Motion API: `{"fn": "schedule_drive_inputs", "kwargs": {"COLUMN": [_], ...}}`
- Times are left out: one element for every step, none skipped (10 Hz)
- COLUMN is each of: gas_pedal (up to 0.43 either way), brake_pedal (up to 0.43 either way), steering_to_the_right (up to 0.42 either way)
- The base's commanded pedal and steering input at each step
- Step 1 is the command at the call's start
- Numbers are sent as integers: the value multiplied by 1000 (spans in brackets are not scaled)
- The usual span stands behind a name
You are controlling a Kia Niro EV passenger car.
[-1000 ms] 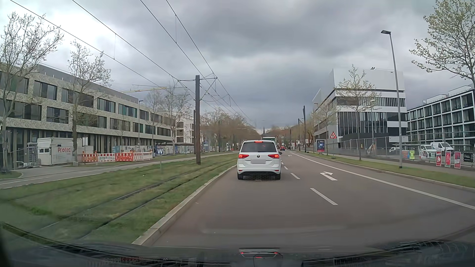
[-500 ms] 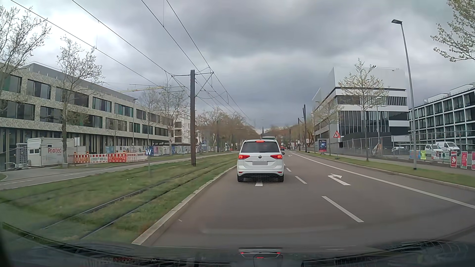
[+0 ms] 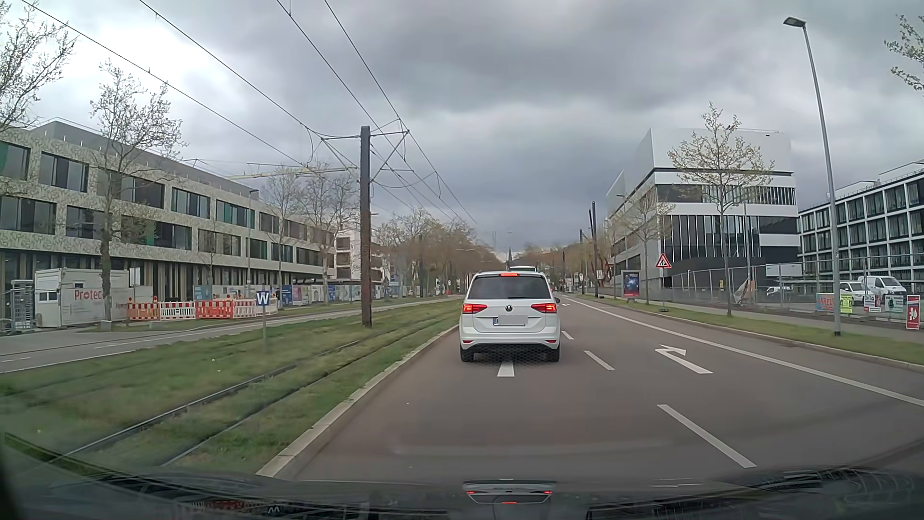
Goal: Follow the waypoints while adhering to traffic rules and regulations
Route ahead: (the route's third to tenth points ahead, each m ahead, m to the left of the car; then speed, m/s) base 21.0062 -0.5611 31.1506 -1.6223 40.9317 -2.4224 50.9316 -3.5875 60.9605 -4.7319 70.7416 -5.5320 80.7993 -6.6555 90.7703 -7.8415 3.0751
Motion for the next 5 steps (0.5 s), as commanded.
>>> {"fn": "schedule_drive_inputs", "kwargs": {"gas_pedal": [0,0,0,0,0], "brake_pedal": [37,43,43,43,49], "steering_to_the_right": [11,12,12,12,12]}}
